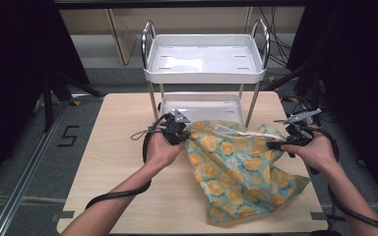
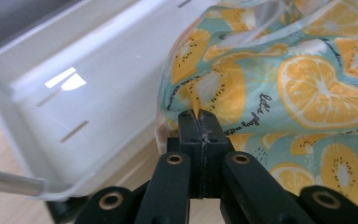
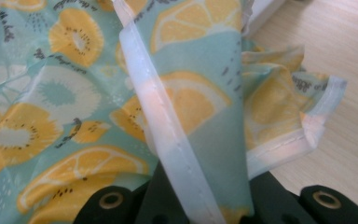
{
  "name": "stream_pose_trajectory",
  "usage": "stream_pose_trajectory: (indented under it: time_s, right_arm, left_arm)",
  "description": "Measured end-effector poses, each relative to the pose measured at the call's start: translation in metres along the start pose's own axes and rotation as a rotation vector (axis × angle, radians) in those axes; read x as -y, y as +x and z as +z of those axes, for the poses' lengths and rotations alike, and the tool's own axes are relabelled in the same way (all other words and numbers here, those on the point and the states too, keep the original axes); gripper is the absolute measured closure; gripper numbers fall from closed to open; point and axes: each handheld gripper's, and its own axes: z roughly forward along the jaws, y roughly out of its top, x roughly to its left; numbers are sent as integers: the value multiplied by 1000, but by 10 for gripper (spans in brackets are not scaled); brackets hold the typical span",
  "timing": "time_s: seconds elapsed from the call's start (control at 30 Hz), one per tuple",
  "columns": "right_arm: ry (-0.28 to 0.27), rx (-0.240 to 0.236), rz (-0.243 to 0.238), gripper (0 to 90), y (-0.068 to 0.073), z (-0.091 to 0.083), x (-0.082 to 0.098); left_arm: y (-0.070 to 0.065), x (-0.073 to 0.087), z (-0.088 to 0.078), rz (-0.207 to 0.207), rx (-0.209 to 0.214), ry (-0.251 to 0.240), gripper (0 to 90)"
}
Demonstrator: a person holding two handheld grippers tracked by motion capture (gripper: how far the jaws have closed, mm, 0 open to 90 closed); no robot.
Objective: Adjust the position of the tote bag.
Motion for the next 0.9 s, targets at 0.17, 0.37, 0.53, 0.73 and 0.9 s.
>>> stream_pose_trajectory:
  time_s: [0.17,0.37,0.53,0.73,0.9]
  right_arm:
    - [-44,1,-53,900,6,-4,-4]
    - [-132,54,-173,900,6,-23,-11]
    - [-236,134,-238,900,7,-47,-12]
    - [-349,151,-302,900,21,-62,-8]
    - [-355,155,-322,900,23,-66,-5]
  left_arm:
    - [9,-4,-5,31,-34,-9,898]
    - [0,-10,-19,28,-11,-101,897]
    - [-13,-12,-38,24,47,-183,897]
    - [-18,-11,-49,41,76,-204,897]
    - [-18,-6,-46,36,99,-192,894]
